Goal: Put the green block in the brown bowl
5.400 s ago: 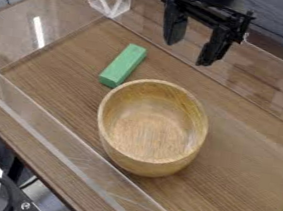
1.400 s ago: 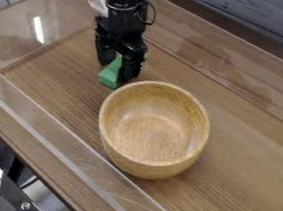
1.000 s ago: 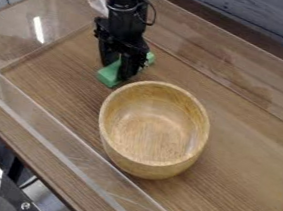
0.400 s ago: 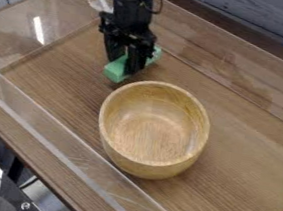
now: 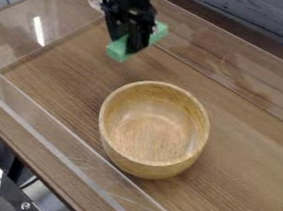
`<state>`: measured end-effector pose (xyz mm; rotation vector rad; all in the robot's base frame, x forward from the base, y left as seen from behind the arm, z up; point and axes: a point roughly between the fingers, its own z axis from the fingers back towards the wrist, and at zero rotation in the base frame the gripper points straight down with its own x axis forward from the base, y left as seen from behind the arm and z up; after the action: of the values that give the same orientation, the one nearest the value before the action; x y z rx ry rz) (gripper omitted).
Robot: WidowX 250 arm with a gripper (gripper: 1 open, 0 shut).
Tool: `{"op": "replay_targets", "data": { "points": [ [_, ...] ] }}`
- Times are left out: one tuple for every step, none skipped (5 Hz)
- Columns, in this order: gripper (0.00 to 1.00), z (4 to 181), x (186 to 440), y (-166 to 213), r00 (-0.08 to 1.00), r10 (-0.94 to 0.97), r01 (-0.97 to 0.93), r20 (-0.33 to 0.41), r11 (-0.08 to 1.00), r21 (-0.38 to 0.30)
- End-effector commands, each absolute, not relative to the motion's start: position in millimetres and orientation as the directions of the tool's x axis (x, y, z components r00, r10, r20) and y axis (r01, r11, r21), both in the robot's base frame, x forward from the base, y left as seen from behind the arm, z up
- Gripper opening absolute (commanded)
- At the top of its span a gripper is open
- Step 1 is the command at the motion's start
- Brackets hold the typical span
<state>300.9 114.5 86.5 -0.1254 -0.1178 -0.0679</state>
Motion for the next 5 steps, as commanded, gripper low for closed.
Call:
{"op": "replay_targets", "data": {
  "points": [
    [0.0, 112.7, 287, 111, 0.979, -0.104, 0.125, 0.174, 0.985, -0.116],
    [0.0, 121.5, 268, 100, 0.978, -0.098, 0.123, 0.183, 0.984, -0.127],
    [0.0, 127.5, 253, 90, 0.977, -0.094, 0.121, 0.189, 0.983, -0.138],
    [0.0, 122.1, 248, 78, 0.978, -0.091, 0.117, 0.185, 0.984, -0.132],
    [0.0, 115.8, 245, 67, 0.98, -0.083, 0.106, 0.181, 0.986, -0.125]
  ]
}}
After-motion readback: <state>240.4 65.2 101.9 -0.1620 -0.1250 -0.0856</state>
